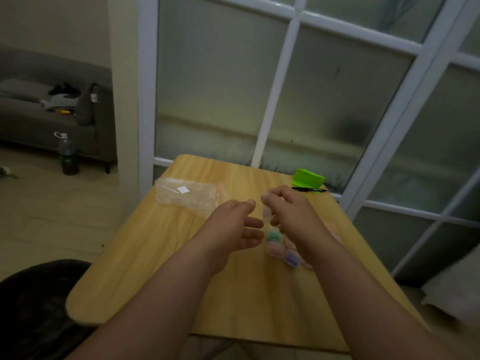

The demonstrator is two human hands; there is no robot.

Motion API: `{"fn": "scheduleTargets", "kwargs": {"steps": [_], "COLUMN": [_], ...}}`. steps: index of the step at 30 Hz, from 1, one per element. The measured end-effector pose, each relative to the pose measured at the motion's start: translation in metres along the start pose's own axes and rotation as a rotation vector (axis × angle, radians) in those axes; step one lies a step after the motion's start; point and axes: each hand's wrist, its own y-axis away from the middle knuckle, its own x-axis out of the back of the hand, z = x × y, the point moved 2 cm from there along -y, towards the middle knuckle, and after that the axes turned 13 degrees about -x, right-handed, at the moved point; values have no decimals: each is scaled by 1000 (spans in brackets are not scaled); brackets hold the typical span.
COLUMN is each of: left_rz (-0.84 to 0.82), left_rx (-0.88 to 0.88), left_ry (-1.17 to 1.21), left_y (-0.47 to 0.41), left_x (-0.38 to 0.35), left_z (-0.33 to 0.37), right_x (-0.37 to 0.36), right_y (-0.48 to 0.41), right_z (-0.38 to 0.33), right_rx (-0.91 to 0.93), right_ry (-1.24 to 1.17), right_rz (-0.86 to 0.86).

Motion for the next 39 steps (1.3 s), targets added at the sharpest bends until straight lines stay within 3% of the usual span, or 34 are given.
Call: {"fn": "scheduleTargets", "kwargs": {"steps": [3,8,19,25,32,39], "left_rz": [-125,-188,-10,-16,22,10], "left_rx": [-82,-155,-328,-408,-451,-483], "left_ry": [-70,-138,-438,-504,-683,-670], "left_y": [19,49,49,42,31,28], "left_x": [-6,-9,-20,-20,-17,-14], "left_z": [6,10,-10,-17,-27,-27], "right_x": [8,9,-28,-35,-40,-42], "right_y": [34,59,63,55,54,56], "right_z": [9,21,30,35,40,37], "right_rx": [-60,-56,-83,-151,-160,-152], "right_ry": [-135,-236,-245,-322,-224,-252], "right_rz": [-80,-94,30,37,88,116]}}
